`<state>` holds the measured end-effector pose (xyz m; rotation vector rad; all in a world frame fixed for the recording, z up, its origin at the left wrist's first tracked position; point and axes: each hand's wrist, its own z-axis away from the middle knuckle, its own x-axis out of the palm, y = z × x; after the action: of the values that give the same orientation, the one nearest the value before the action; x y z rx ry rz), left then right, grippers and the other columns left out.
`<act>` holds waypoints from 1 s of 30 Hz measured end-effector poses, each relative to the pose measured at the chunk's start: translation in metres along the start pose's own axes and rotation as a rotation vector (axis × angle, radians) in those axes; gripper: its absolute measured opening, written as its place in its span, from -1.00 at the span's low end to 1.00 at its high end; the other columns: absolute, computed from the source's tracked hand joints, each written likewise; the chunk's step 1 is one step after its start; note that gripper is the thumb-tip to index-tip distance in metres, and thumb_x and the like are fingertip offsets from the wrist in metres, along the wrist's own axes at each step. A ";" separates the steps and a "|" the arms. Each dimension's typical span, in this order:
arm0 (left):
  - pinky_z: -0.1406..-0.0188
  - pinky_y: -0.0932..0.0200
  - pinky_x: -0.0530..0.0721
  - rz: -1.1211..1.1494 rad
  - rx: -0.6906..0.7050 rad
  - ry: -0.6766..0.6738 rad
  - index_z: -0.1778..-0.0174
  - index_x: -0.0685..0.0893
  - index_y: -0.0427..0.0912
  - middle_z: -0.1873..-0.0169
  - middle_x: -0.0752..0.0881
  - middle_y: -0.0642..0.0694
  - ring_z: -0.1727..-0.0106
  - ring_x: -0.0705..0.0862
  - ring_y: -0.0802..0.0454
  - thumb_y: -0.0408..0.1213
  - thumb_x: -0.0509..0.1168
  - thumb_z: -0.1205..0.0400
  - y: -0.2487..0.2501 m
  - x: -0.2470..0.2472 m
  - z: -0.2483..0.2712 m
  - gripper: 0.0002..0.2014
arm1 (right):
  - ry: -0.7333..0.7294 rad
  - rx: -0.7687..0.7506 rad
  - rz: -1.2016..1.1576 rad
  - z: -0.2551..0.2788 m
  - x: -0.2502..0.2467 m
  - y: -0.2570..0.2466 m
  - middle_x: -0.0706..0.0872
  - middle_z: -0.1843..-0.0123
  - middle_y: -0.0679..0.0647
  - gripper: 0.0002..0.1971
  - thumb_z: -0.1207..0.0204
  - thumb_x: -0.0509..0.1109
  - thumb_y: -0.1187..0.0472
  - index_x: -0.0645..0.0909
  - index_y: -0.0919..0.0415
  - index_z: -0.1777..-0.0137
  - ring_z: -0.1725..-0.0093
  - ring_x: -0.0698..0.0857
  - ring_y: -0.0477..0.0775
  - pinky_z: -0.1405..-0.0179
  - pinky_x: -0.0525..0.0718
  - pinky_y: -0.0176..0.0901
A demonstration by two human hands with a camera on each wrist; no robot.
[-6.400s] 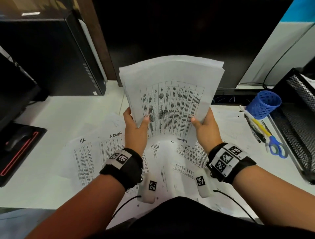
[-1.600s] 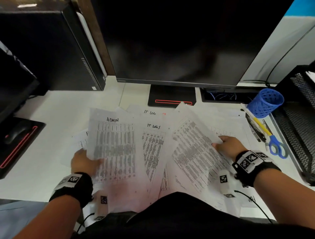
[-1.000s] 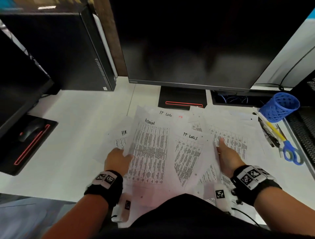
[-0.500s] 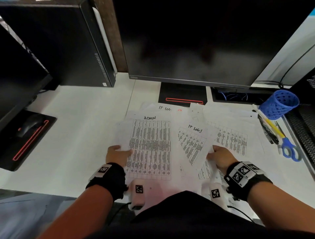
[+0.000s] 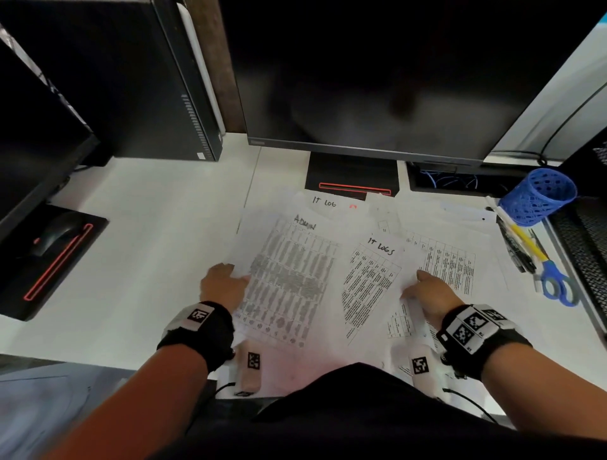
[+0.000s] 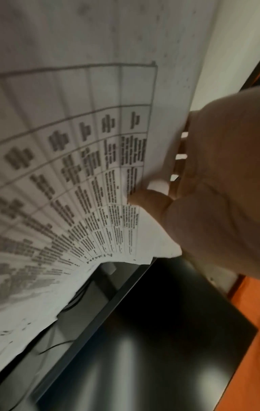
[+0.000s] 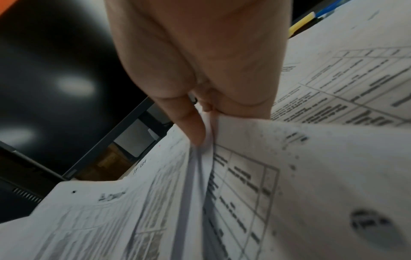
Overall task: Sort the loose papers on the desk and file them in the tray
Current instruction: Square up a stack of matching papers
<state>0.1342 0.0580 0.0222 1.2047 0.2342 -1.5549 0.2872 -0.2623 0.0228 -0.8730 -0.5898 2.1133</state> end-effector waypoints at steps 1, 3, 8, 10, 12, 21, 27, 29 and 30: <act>-0.61 -0.13 0.03 -0.160 0.044 -0.034 -0.61 0.27 -0.15 -0.66 0.14 -0.11 -0.67 0.04 -0.14 0.03 0.16 -0.69 0.004 0.005 0.005 -0.41 | 0.015 -0.005 -0.064 0.004 0.002 -0.003 0.65 -0.23 0.29 -0.25 -0.07 0.38 0.41 0.44 0.28 -0.39 -0.25 0.62 0.41 -0.32 0.59 0.26; -0.60 -0.28 -0.18 -0.389 0.124 -0.076 -0.63 0.21 -0.12 -0.69 -0.05 -0.08 -0.68 -0.20 -0.13 0.06 0.03 -0.72 0.010 0.014 0.015 -0.42 | 0.046 -0.022 -0.200 0.009 0.004 -0.005 0.68 -0.16 0.26 -0.22 -0.01 0.33 0.39 0.39 0.22 -0.37 -0.15 0.66 0.37 -0.25 0.62 0.31; -0.63 -0.16 -0.27 -0.456 0.332 -0.166 -0.66 0.01 -0.24 -0.67 -0.21 -0.18 -0.67 -0.27 -0.16 -0.11 -0.01 -0.76 0.023 0.024 0.039 -0.42 | 0.193 -0.103 -0.189 0.007 0.000 -0.004 0.74 -0.05 0.12 -0.43 -0.47 0.32 0.12 0.28 -0.09 -0.48 0.05 0.69 0.14 0.08 0.63 -0.04; -0.62 -0.02 -0.26 -0.280 0.350 -0.342 -0.67 -0.17 -0.22 -0.67 -0.20 -0.15 -0.67 -0.24 -0.11 -0.18 -0.02 -0.78 0.034 0.021 0.054 -0.39 | 0.257 -0.077 -0.258 0.005 -0.001 -0.002 0.70 -0.06 0.13 -0.52 -0.48 0.22 0.00 0.37 -0.04 -0.42 0.07 0.63 0.14 0.06 0.61 -0.02; -0.60 0.04 -0.24 -0.177 0.366 -0.424 -0.67 -0.17 -0.16 -0.67 -0.14 -0.14 -0.67 -0.22 -0.10 -0.19 0.01 -0.78 0.043 0.018 0.065 -0.39 | 0.321 -0.074 -0.241 0.003 -0.004 0.000 0.67 -0.18 0.18 -0.49 -0.51 0.12 -0.09 0.41 0.11 -0.42 -0.09 0.62 0.19 -0.13 0.55 0.04; -0.64 -0.11 0.07 -0.089 0.348 -0.388 -0.65 0.13 -0.13 -0.64 0.18 -0.15 -0.67 0.02 -0.23 -0.12 0.06 -0.76 0.038 0.027 0.060 -0.46 | 0.438 -0.182 -0.087 0.014 -0.016 0.003 0.73 -0.16 0.26 -0.74 -0.59 0.32 0.13 0.63 0.26 -0.18 -0.05 0.65 0.20 -0.06 0.55 -0.08; -0.31 0.31 0.25 0.228 0.313 -0.225 -0.61 0.25 -0.23 -0.45 0.41 0.04 -0.50 0.40 -0.01 -0.24 0.14 -0.75 0.037 0.003 0.065 -0.51 | 0.572 -0.196 0.032 0.017 -0.033 -0.005 0.71 -0.25 0.28 -0.64 -0.62 0.30 0.06 0.66 0.30 -0.25 -0.25 0.65 0.26 -0.19 0.52 -0.08; -0.42 0.28 0.20 0.331 0.329 -0.225 -0.58 0.32 -0.16 -0.35 0.38 0.20 -0.37 0.45 0.14 -0.26 0.17 -0.73 0.032 -0.004 0.063 -0.53 | 0.595 -0.247 -0.085 0.015 -0.039 -0.007 0.73 -0.19 0.19 -0.71 -0.61 0.33 0.11 0.68 0.24 -0.23 -0.16 0.66 0.16 -0.13 0.51 -0.17; -0.53 0.13 0.27 0.359 0.348 -0.220 -0.54 0.39 -0.09 -0.37 0.46 0.19 -0.35 0.49 0.17 -0.26 0.20 -0.71 0.028 -0.006 0.061 -0.56 | 0.587 -0.280 -0.135 0.016 -0.042 -0.010 0.73 -0.15 0.14 -0.73 -0.61 0.33 0.15 0.68 0.22 -0.22 -0.10 0.64 0.09 -0.07 0.50 -0.18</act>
<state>0.1230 0.0093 0.0671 1.2462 -0.3932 -1.4265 0.3001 -0.2913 0.0557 -1.4914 -0.6111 1.5620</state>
